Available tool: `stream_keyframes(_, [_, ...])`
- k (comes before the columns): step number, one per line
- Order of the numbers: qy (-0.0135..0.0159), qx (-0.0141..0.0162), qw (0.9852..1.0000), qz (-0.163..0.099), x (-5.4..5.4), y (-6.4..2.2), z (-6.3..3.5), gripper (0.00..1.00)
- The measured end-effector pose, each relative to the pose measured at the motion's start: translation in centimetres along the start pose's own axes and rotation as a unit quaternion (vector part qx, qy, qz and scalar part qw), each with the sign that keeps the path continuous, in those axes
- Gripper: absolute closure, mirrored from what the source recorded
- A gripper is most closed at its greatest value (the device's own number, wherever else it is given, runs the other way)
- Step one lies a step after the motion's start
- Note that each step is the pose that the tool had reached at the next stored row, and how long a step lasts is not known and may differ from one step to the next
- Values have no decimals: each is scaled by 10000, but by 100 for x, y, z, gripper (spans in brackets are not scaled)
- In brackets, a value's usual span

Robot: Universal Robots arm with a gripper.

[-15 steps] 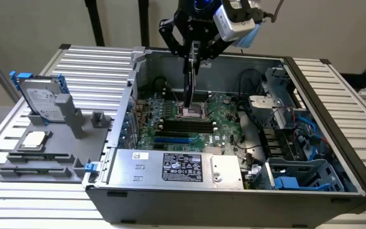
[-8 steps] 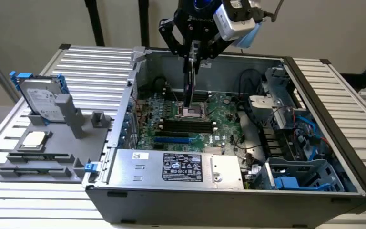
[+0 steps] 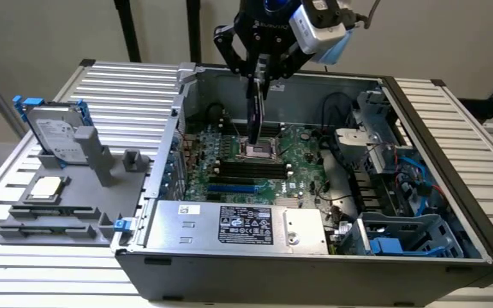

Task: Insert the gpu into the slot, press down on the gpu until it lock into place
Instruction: 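Insert the gpu into the slot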

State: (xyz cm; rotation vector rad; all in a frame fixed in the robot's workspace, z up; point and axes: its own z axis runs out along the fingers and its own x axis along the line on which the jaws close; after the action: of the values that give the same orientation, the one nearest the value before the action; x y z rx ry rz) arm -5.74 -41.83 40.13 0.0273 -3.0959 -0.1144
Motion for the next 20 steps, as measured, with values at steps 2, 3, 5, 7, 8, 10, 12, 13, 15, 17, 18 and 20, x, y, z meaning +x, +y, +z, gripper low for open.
stream_keyframes(2, [13,7,9998,-177,0,0,0,74])
stream_keyframes(3, [20,11,9996,-269,0,0,0,74])
stream_keyframes(5, [34,19,9990,-450,0,0,0,74])
stream_keyframes(7, [47,27,9980,-632,0,0,0,74])
stream_keyframes(8, [54,31,9974,-722,0,0,0,74])
stream_keyframes(10, [67,39,9959,-903,0,0,0,74])
stream_keyframes(12, [80,46,9941,-1084,0,0,1,74])
stream_keyframes(13, [86,50,9931,-1171,0,0,2,74])
stream_keyframes(15, [97,58,9907,-1356,0,0,7,74])
stream_keyframes(17, [103,67,9880,-1537,-1,-1,14,74])
stream_keyframes(18, [103,72,9866,-1627,-2,-1,18,74])
stream_keyframes(20, [102,82,9835,-1804,-2,-2,28,74])
